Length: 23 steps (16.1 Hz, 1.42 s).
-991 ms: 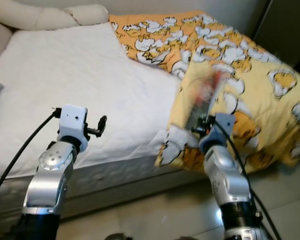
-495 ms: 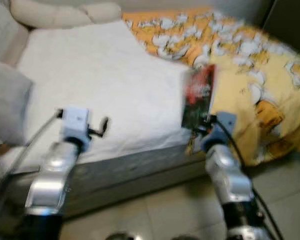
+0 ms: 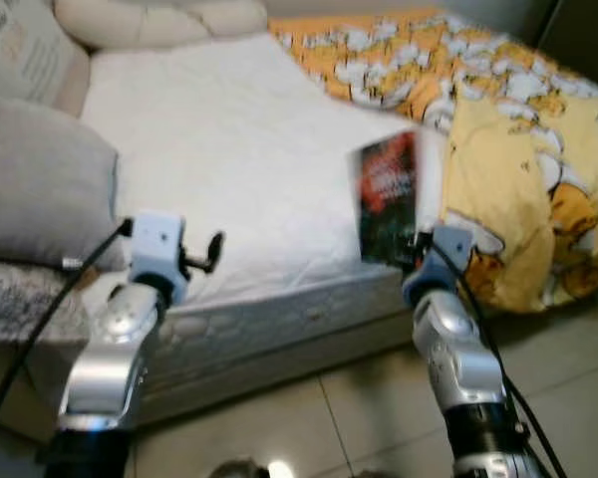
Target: Clean up the room
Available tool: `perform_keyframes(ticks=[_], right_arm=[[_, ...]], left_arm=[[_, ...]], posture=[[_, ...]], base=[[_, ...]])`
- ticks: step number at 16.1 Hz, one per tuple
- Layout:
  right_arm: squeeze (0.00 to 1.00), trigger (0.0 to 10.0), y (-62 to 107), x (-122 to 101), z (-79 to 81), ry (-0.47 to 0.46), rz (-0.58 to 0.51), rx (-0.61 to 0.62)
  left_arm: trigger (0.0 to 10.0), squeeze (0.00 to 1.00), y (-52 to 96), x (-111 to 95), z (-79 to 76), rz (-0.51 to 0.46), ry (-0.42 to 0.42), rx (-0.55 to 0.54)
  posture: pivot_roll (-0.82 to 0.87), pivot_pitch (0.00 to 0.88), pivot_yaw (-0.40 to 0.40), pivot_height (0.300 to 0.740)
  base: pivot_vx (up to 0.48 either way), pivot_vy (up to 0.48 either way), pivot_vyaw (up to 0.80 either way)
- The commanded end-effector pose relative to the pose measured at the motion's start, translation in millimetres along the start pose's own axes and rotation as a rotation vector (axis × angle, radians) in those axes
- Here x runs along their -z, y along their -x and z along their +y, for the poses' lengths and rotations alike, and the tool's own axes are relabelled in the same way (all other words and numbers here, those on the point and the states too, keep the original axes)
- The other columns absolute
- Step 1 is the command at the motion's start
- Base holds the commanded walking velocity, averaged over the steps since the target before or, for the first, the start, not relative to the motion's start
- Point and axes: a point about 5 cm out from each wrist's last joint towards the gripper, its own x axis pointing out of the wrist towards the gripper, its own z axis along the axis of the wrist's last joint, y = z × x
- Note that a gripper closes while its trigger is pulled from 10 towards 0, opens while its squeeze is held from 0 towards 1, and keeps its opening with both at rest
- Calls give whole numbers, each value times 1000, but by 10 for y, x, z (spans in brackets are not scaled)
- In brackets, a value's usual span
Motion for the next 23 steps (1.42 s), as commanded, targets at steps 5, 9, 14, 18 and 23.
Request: perform_keyframes(ticks=[5, 9, 14, 18, 23], right_arm=[[0, 10000, -33, -158, 133, 17, -64, -106], [0, 10000, -34, -208, 195, 81, -89, -157], [0, 10000, -32, -237, 199, 84, -103, -169], [0, 10000, -26, -240, 244, 122, -107, -201], [0, 10000, -33, -238, 223, 143, -111, -168]], left_arm=[[10000, 0, -32, -26, 61, -21, 5, -33], [10000, 0, -38, -32, 69, -28, 18, -39], [10000, 0, -38, -10, 51, -19, 24, -37], [10000, 0, -38, -19, 55, -23, 34, -35], [10000, 0, -31, -31, 85, -25, 39, -41]], posture=[[-17, 0, -5, 740], [-16, 0, -4, 740], [-18, 0, -4, 740], [-18, 0, -4, 740], [-17, 0, -6, 740]], base=[[0, 0, 0], [0, 0, 0], [48, 0, 0], [265, 0, 0], [317, 0, 465]])
